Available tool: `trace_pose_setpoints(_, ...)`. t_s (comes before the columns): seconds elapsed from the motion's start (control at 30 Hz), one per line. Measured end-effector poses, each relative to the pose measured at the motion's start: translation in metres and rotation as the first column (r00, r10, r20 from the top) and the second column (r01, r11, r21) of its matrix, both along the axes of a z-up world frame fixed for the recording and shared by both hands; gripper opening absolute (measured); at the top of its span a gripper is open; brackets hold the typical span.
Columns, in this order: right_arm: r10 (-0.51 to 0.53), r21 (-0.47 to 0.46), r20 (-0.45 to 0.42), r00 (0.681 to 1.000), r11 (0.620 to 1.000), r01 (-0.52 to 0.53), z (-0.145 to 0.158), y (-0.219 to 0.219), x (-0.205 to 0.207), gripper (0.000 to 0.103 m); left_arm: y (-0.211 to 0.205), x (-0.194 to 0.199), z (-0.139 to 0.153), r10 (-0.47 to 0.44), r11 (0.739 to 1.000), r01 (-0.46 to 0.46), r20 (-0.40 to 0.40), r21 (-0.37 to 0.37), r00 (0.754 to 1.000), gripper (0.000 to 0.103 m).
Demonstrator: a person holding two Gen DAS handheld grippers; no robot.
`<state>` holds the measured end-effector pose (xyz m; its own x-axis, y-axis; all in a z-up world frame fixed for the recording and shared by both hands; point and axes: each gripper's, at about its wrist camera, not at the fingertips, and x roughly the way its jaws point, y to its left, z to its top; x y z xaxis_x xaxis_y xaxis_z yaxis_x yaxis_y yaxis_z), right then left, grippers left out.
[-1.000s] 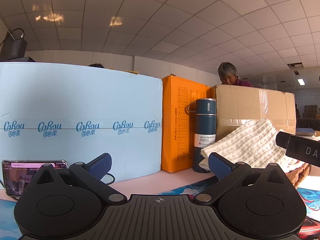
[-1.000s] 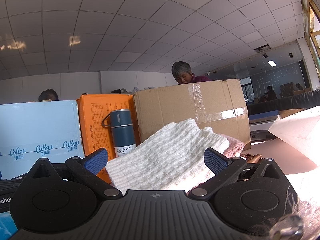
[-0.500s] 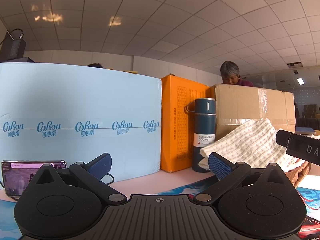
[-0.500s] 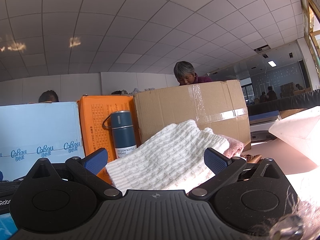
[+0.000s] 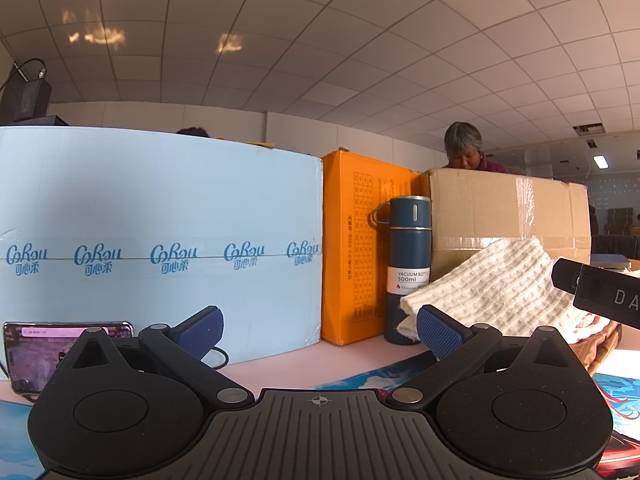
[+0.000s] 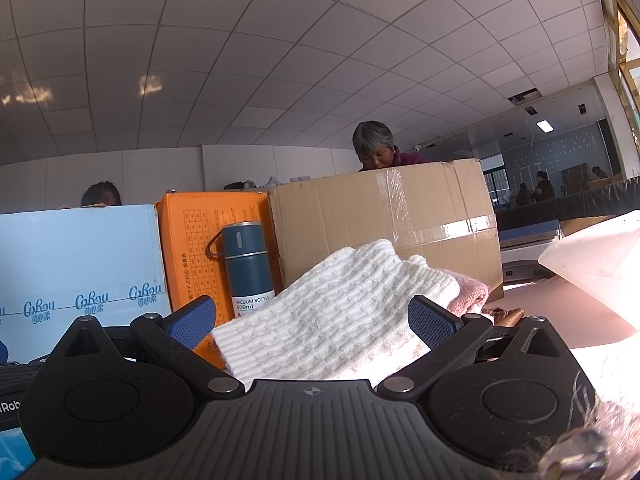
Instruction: Fold clothes
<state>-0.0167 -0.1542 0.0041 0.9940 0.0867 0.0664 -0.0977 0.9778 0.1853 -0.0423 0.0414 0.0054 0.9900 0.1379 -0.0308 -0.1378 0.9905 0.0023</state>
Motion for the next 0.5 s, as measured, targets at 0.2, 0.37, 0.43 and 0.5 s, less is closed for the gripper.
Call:
trace_pose_setpoints(0.2,0.001,0.000,-0.001,1.000,1.000,-0.001,-0.0001,0.0003,-0.0002,0.103,-0.0001,-0.0001,0.0000,0.000,1.000,0.000,0.000,0.000,1.000,0.103)
trace_pose_setpoints(0.37,0.000,0.001,-0.001,1.000,1.000,0.000,0.0001,0.0004,-0.0004,0.103,-0.0001,-0.0002,0.0000,0.000,1.000,0.000,0.000,0.000,1.000,0.103)
trace_pose_setpoints(0.43,0.001,0.001,-0.002,1.000,1.000,-0.001,0.0001,0.0004,-0.0005,0.103,-0.0001,-0.0002,0.0001,0.000,1.000,0.000,0.000,0.000,1.000,0.103)
trace_pose_setpoints(0.5,0.002,0.001,-0.003,1.000,1.000,-0.002,-0.0001,0.0005,-0.0007,0.103,-0.0003,-0.0002,0.0002,0.000,1.000,0.000,-0.001,0.000,1.000,0.103)
